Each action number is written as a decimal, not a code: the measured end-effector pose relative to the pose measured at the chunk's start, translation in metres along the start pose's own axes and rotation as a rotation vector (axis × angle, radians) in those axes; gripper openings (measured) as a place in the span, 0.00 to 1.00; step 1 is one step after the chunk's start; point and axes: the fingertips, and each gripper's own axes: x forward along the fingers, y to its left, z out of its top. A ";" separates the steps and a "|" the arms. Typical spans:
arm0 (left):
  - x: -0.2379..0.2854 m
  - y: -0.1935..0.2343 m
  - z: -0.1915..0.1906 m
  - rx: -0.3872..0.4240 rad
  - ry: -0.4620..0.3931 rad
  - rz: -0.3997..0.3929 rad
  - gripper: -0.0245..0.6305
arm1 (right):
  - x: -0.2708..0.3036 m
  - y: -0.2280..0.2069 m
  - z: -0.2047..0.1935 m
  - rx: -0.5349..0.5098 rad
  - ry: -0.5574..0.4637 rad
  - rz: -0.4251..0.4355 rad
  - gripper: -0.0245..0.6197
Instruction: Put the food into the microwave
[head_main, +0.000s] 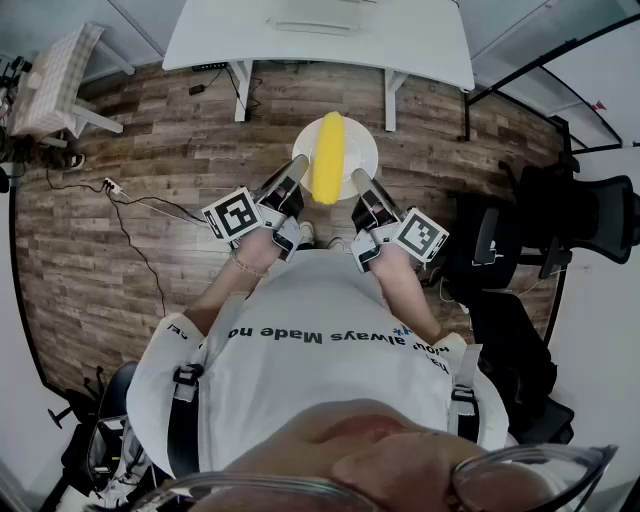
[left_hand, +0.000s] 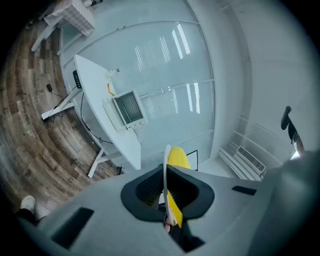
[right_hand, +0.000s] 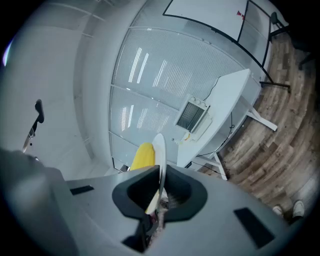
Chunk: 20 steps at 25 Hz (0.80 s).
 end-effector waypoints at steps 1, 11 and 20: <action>-0.001 0.003 -0.003 -0.012 0.000 0.017 0.07 | 0.001 0.000 0.000 -0.007 0.000 0.003 0.08; -0.009 0.012 0.006 0.003 0.023 -0.008 0.06 | 0.012 -0.004 -0.018 0.021 -0.016 -0.017 0.08; 0.002 0.032 0.020 -0.050 0.020 0.038 0.06 | 0.035 -0.013 -0.009 0.036 -0.014 -0.022 0.08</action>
